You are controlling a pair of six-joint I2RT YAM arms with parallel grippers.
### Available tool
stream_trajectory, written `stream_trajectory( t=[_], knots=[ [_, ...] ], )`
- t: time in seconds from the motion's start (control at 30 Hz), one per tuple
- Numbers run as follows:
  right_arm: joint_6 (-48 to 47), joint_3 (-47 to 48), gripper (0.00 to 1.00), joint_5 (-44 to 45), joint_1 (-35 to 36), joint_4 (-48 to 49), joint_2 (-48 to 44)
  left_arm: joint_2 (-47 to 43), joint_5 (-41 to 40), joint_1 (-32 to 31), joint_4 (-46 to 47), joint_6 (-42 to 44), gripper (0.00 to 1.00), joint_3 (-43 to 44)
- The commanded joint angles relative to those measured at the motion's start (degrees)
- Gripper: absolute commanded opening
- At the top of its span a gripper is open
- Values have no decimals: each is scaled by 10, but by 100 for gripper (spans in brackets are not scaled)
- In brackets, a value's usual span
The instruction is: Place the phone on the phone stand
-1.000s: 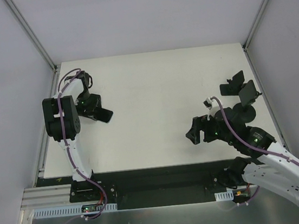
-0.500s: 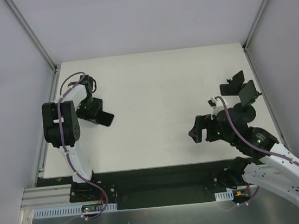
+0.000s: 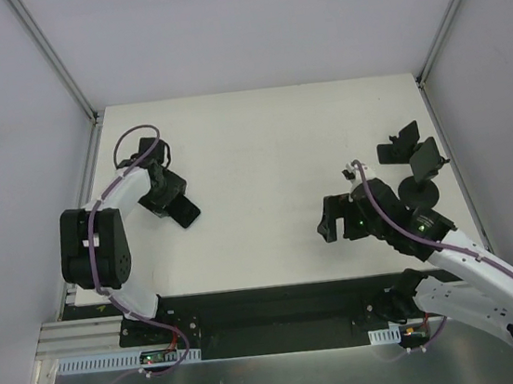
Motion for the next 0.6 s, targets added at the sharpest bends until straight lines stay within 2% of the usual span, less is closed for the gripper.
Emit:
stream_trajectory(
  t=[0.0, 0.17, 0.3, 0.4, 0.57],
  knots=[
    [-4, 39, 97, -9, -3, 21, 23, -75, 48, -47, 85, 128, 0, -18],
    [-5, 57, 97, -28, -4, 29, 50, -113, 125, -95, 160, 251, 0, -42],
    [4, 92, 97, -83, -26, 35, 87, -138, 175, -130, 166, 301, 0, -28],
    [10, 138, 99, -224, -73, 38, 139, -149, 239, -159, 166, 340, 0, -2],
    [-24, 260, 94, -319, -148, 5, 237, -176, 271, -226, 151, 420, 0, 37]
  ],
)
